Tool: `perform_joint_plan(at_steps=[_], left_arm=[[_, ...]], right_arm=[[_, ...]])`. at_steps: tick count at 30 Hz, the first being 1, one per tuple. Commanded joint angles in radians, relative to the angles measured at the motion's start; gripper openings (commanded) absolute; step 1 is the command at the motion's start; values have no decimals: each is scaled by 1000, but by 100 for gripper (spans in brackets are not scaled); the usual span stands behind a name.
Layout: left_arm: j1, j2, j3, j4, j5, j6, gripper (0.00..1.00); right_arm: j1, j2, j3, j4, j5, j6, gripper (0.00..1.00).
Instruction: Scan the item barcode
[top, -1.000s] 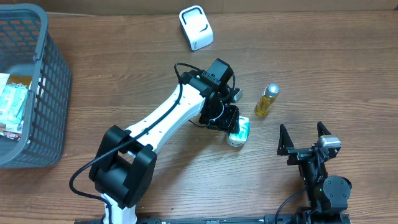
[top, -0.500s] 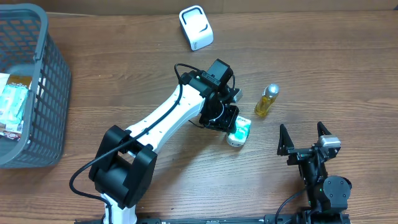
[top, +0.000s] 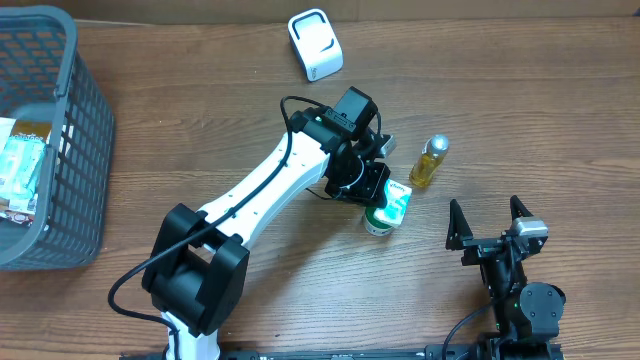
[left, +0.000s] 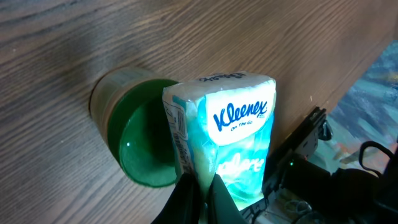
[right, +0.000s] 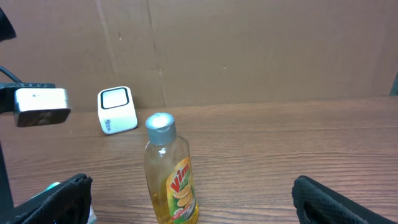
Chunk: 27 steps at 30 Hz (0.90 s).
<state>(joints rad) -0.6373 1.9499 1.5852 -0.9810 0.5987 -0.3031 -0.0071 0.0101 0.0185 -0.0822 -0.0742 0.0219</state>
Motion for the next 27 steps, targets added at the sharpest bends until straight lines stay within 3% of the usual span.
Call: perform_joint_plan(at_steps=[1,8,13,18,27], left_arm=[[32,-63,24,-10,23,19,4],[129,-140,24,-72,-70,45,4],[173,-175,24,-183,-355,38,4],[162,-172,20,-280,-651,-51,4],[33,-171,-3,-329,-1047,-244,4]], right_arm=[[-3,-7,-11,5,2,-8,100],[-3,-7,-11,5,2,-8,100],[-3,-7,-11,5,2,-8,100],[-3,-7,-11,5,2,-8,100],[-3,-7,-11,5,2,-8,100]])
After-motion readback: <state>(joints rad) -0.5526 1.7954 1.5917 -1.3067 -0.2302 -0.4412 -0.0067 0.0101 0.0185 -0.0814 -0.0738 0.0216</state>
